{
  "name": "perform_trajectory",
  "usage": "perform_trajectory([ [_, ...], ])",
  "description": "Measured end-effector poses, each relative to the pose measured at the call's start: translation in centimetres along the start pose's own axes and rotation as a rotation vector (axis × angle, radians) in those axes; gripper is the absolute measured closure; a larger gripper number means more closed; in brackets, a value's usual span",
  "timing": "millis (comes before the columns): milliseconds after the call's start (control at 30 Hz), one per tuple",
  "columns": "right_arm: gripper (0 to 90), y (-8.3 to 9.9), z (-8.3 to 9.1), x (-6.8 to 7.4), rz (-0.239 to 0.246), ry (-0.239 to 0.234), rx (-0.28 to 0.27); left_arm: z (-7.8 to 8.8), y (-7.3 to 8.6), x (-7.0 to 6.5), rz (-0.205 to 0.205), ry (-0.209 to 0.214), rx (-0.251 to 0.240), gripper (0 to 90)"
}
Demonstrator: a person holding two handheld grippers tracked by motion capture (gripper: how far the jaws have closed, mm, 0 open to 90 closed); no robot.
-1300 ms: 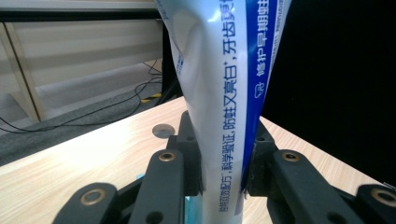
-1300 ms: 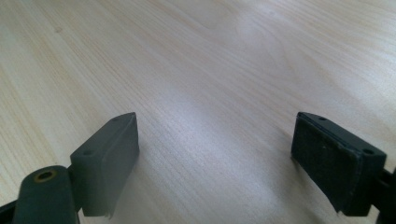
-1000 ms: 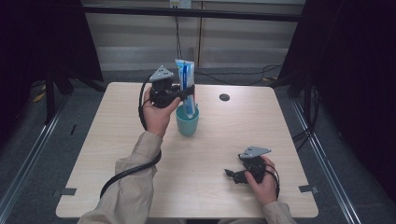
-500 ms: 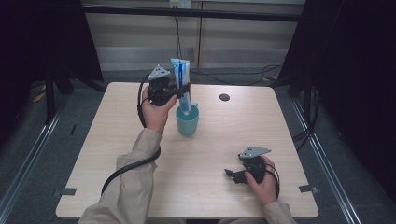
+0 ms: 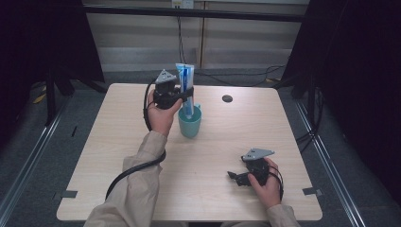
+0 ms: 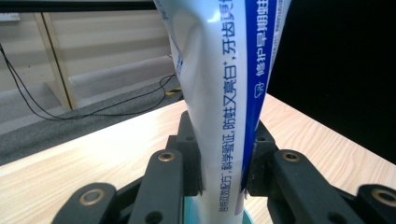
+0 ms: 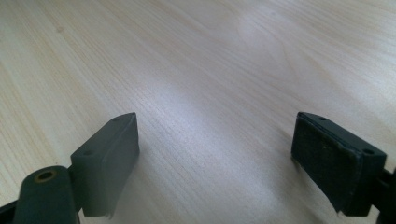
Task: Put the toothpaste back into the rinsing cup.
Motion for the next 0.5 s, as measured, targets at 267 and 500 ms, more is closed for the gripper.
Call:
perform_trajectory([
  [267,14.6,0.0,0.0,0.0,0.000,-0.001,0.000,-0.7,1.0,0.3,0.007,-0.027,0.013,73.0],
  [500,14.6,0.0,0.0,0.0,0.000,-0.001,0.000,-1.4,2.1,0.2,0.020,-0.041,0.027,72.9],
])
Point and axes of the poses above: each handheld gripper's, and its own axes: z roughly backward along the jaws, y roughly out of its underside, x roughly to its left, the point moved 5 cm from there along -z, roughly forward along the jaws, and after that the axes turned 2 degrees about x, right-handed, at the moved point
